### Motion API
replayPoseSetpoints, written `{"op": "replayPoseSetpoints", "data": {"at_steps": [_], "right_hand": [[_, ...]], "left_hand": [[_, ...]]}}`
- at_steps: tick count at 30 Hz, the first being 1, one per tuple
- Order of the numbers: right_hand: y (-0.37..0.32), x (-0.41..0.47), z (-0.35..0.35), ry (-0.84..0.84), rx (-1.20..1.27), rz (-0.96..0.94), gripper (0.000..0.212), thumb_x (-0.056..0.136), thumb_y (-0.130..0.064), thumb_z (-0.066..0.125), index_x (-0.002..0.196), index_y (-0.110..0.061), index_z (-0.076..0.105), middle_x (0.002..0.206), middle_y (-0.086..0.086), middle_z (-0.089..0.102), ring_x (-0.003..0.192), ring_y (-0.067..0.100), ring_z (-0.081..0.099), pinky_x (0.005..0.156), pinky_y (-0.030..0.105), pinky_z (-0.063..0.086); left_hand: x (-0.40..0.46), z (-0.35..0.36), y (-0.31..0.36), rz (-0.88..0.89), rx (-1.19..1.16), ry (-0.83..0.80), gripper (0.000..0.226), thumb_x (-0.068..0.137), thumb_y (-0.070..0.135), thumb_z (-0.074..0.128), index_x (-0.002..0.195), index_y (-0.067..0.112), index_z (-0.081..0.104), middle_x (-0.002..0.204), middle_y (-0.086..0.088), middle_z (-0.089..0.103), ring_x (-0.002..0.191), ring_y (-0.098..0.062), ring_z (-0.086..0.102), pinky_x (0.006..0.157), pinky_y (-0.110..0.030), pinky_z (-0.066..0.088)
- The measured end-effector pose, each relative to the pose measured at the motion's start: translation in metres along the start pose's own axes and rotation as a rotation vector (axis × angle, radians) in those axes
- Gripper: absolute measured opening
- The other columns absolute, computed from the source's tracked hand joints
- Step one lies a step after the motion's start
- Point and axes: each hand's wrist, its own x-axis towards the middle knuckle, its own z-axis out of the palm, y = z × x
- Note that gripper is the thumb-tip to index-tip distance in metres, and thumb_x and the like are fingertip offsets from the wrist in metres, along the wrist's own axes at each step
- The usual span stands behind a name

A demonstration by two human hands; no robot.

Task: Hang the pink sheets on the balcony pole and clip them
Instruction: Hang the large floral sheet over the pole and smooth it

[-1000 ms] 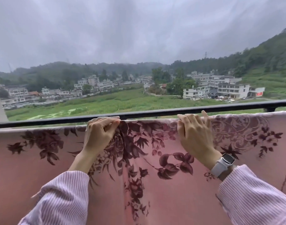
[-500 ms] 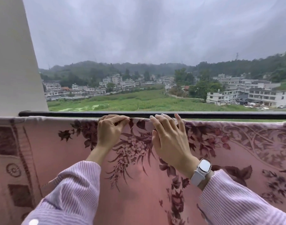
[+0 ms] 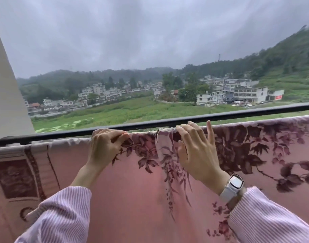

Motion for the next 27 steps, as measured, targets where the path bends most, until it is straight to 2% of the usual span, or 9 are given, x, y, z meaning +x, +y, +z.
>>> {"op": "replayPoseSetpoints", "data": {"at_steps": [3,5,7,9,12,16,22,24,27], "right_hand": [[-0.045,0.017,0.017,-0.027,0.056,-0.037,0.04,0.084,-0.024,0.038,0.121,-0.013,0.048,0.118,0.007,0.059,0.121,0.024,0.047,0.113,0.052,0.01],[-0.069,0.025,0.025,-0.024,0.074,-0.058,0.04,0.084,-0.024,0.038,0.12,-0.011,0.05,0.117,0.007,0.06,0.12,0.025,0.049,0.112,0.051,0.013],[-0.083,0.029,0.032,-0.031,0.09,-0.085,0.039,0.084,-0.025,0.038,0.117,-0.01,0.054,0.113,0.006,0.062,0.114,0.024,0.054,0.111,0.047,0.021],[-0.092,0.03,0.04,-0.057,0.088,-0.101,0.039,0.083,-0.026,0.04,0.115,-0.012,0.057,0.112,0.004,0.063,0.109,0.023,0.056,0.108,0.044,0.027],[-0.107,0.032,0.054,-0.102,0.051,-0.095,0.041,0.082,-0.029,0.039,0.117,-0.015,0.055,0.113,0.002,0.061,0.112,0.023,0.053,0.108,0.049,0.02],[-0.133,0.04,0.07,-0.071,0.127,-0.141,0.042,0.081,-0.028,0.04,0.118,-0.015,0.054,0.115,0.003,0.061,0.118,0.022,0.05,0.109,0.051,0.017],[-0.193,0.046,0.098,-0.047,0.227,-0.224,0.04,0.08,-0.021,0.044,0.118,-0.013,0.055,0.118,0.006,0.061,0.119,0.024,0.051,0.111,0.05,0.018],[-0.219,0.051,0.108,-0.051,0.236,-0.231,0.044,0.079,-0.02,0.04,0.12,-0.011,0.053,0.121,0.009,0.059,0.122,0.026,0.048,0.111,0.051,0.015],[-0.259,0.054,0.122,-0.047,0.229,-0.246,0.046,0.078,-0.02,0.041,0.122,-0.009,0.05,0.125,0.011,0.057,0.125,0.026,0.045,0.112,0.051,0.013]], "left_hand": [[0.0,0.006,0.007,-0.039,-0.098,0.06,0.019,0.075,0.031,0.062,0.076,0.016,0.074,0.074,-0.003,0.072,0.074,-0.02,0.064,0.078,-0.043,0.05],[0.0,0.002,-0.002,-0.002,-0.07,0.081,0.025,0.077,0.035,0.059,0.075,0.015,0.073,0.07,-0.003,0.072,0.071,-0.02,0.064,0.078,-0.034,0.046],[-0.004,-0.017,-0.027,-0.006,0.0,0.144,0.033,0.078,0.04,0.053,0.076,0.014,0.073,0.069,-0.005,0.071,0.07,-0.022,0.063,0.075,-0.032,0.042],[-0.012,-0.04,-0.055,-0.061,0.076,0.208,0.038,0.078,0.044,0.05,0.078,0.014,0.073,0.072,-0.006,0.072,0.072,-0.025,0.064,0.075,-0.036,0.046],[-0.012,-0.06,-0.075,-0.002,0.089,0.133,0.035,0.078,0.043,0.054,0.082,0.014,0.073,0.079,-0.004,0.072,0.08,-0.022,0.063,0.078,-0.047,0.05],[-0.002,-0.085,-0.101,-0.064,0.076,0.054,0.026,0.081,0.031,0.054,0.096,0.015,0.07,0.098,-0.003,0.07,0.1,-0.021,0.058,0.093,-0.054,0.041],[-0.036,-0.138,-0.183,-0.274,0.211,0.055,0.035,0.079,0.037,0.054,0.108,0.022,0.065,0.115,-0.003,0.064,0.118,-0.023,0.047,0.105,-0.056,0.028],[-0.039,-0.148,-0.202,-0.224,0.255,0.051,0.028,0.081,0.03,0.063,0.108,0.021,0.065,0.112,-0.003,0.066,0.114,-0.023,0.052,0.104,-0.055,0.028],[-0.036,-0.151,-0.213,-0.126,0.181,0.117,0.024,0.074,0.016,0.071,0.097,0.016,0.07,0.095,-0.004,0.071,0.094,-0.014,0.059,0.097,-0.053,0.038]]}}
